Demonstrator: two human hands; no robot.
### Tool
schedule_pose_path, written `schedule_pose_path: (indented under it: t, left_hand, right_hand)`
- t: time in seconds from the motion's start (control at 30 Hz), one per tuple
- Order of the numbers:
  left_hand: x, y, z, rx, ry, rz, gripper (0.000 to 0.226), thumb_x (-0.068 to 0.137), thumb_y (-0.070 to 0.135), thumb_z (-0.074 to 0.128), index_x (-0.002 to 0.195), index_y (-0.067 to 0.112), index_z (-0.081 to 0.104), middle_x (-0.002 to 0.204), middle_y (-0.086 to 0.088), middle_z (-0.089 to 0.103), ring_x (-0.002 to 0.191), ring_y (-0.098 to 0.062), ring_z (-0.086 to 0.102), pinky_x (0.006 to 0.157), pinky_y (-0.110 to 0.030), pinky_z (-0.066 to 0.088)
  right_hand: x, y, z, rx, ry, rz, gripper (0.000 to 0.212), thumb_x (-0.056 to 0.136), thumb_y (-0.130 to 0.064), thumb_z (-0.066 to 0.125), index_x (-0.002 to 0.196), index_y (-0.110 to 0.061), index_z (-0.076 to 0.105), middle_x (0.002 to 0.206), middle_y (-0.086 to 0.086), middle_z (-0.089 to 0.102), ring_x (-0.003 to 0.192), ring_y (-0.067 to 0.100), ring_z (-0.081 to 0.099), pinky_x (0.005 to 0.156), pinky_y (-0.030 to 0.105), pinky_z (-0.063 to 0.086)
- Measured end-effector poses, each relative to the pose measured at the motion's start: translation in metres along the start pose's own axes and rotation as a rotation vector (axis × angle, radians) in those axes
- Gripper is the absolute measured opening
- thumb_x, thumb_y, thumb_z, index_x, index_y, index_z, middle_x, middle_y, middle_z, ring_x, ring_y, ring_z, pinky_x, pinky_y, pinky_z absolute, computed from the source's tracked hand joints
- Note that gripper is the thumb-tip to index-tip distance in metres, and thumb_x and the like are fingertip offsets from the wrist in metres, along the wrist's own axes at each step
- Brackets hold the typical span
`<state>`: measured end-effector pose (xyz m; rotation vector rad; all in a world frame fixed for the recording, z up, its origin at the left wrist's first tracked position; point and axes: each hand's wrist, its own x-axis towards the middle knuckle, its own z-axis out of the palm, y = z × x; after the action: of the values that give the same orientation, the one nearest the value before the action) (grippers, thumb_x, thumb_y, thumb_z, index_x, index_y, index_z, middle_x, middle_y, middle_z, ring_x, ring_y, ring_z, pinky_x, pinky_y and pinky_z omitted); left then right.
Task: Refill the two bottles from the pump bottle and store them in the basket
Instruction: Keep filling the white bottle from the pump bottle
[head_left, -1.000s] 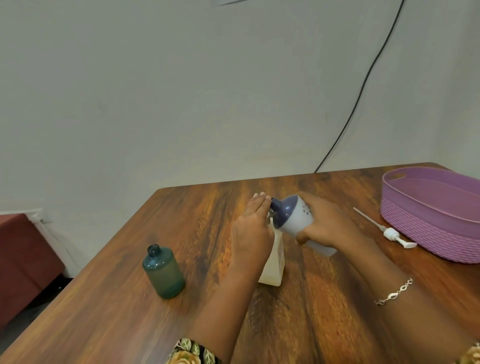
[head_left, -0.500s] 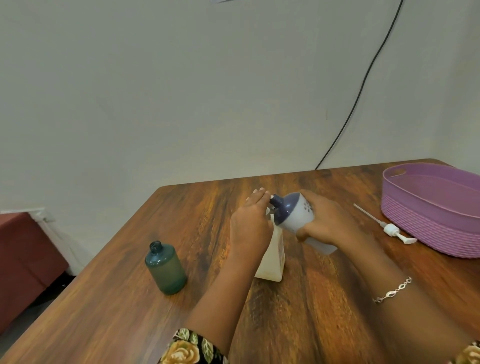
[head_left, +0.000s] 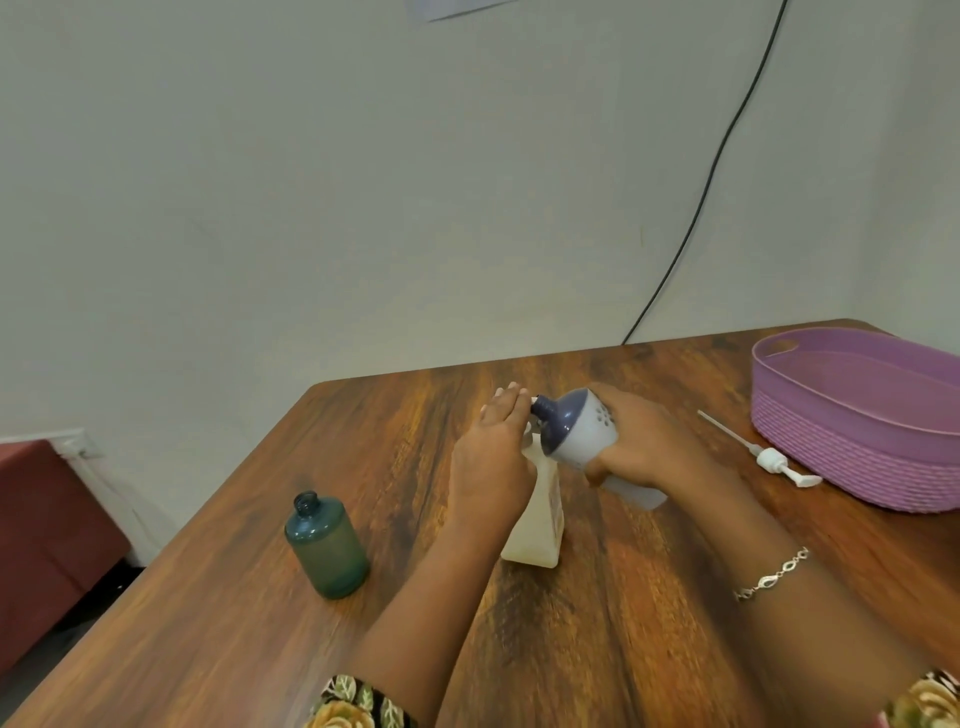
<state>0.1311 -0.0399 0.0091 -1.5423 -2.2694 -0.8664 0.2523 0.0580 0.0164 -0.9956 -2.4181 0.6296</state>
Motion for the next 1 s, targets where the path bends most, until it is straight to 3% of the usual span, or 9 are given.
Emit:
schedule_pose_path:
  t: [0.13, 0.37, 0.47, 0.63, 0.8, 0.9, 1.0]
  left_hand:
    - [-0.003, -0.002, 0.002, 0.016, -0.034, 0.003, 0.066, 0.086, -0.004, 0.049, 0.144, 0.023, 0.031, 0.151, 0.006, 0.028, 0.14, -0.01, 0.022, 0.109, -0.025, 0.027]
    - [0.013, -0.006, -0.01, 0.041, -0.142, 0.101, 0.059, 0.09, 0.01, 0.047, 0.145, 0.017, 0.028, 0.153, 0.001, 0.025, 0.141, -0.013, 0.019, 0.113, -0.029, 0.02]
    - [0.01, -0.009, -0.006, 0.114, -0.156, 0.135, 0.062, 0.091, 0.016, 0.049, 0.147, 0.016, 0.022, 0.154, 0.0, 0.021, 0.142, -0.014, 0.017, 0.114, -0.027, 0.016]
    - [0.005, -0.009, -0.007, 0.19, -0.2, 0.174, 0.08, 0.086, 0.047, 0.057, 0.148, 0.014, 0.018, 0.155, -0.002, 0.019, 0.143, -0.015, 0.014, 0.114, -0.027, 0.011]
    - [0.014, -0.005, -0.02, 0.135, -0.253, 0.168, 0.093, 0.075, 0.063, 0.059, 0.146, 0.015, 0.023, 0.155, -0.001, 0.018, 0.143, -0.016, 0.012, 0.113, -0.03, 0.017]
    - [0.015, -0.001, -0.022, 0.137, -0.243, 0.175, 0.091, 0.073, 0.063, 0.06, 0.143, 0.014, 0.03, 0.152, -0.002, 0.028, 0.141, -0.016, 0.02, 0.11, -0.029, 0.023]
    - [0.012, -0.001, -0.017, 0.144, -0.161, 0.179, 0.072, 0.073, 0.061, 0.062, 0.129, 0.017, 0.048, 0.133, 0.001, 0.05, 0.122, -0.014, 0.044, 0.088, -0.023, 0.035]
  right_hand:
    - [-0.002, -0.003, 0.0, -0.002, -0.004, 0.007, 0.079, 0.064, -0.017, 0.08, 0.132, -0.018, 0.04, 0.12, 0.005, 0.049, 0.105, 0.02, 0.048, 0.084, 0.032, 0.043]
    - [0.001, -0.008, -0.008, -0.016, 0.006, -0.01, 0.074, 0.06, -0.018, 0.081, 0.125, -0.021, 0.045, 0.109, 0.002, 0.052, 0.092, 0.014, 0.046, 0.071, 0.028, 0.039]
    - [0.003, -0.006, -0.005, -0.027, 0.001, -0.009, 0.077, 0.06, -0.018, 0.08, 0.127, -0.021, 0.043, 0.112, 0.003, 0.051, 0.094, 0.015, 0.046, 0.072, 0.028, 0.04]
    - [0.001, -0.003, -0.001, -0.076, -0.003, 0.002, 0.082, 0.06, -0.021, 0.08, 0.131, -0.024, 0.04, 0.121, 0.004, 0.052, 0.106, 0.021, 0.049, 0.082, 0.033, 0.044]
    - [0.004, -0.007, -0.006, -0.058, -0.001, -0.005, 0.077, 0.06, -0.022, 0.08, 0.128, -0.023, 0.042, 0.116, 0.003, 0.052, 0.095, 0.016, 0.046, 0.074, 0.03, 0.041]
    - [0.006, -0.006, -0.006, -0.003, 0.007, 0.011, 0.073, 0.064, -0.016, 0.079, 0.127, -0.018, 0.043, 0.118, 0.006, 0.051, 0.099, 0.02, 0.048, 0.078, 0.033, 0.042]
    - [0.003, -0.002, -0.002, -0.038, -0.005, 0.01, 0.077, 0.063, -0.019, 0.079, 0.129, -0.02, 0.041, 0.12, 0.005, 0.05, 0.104, 0.021, 0.048, 0.077, 0.031, 0.041]
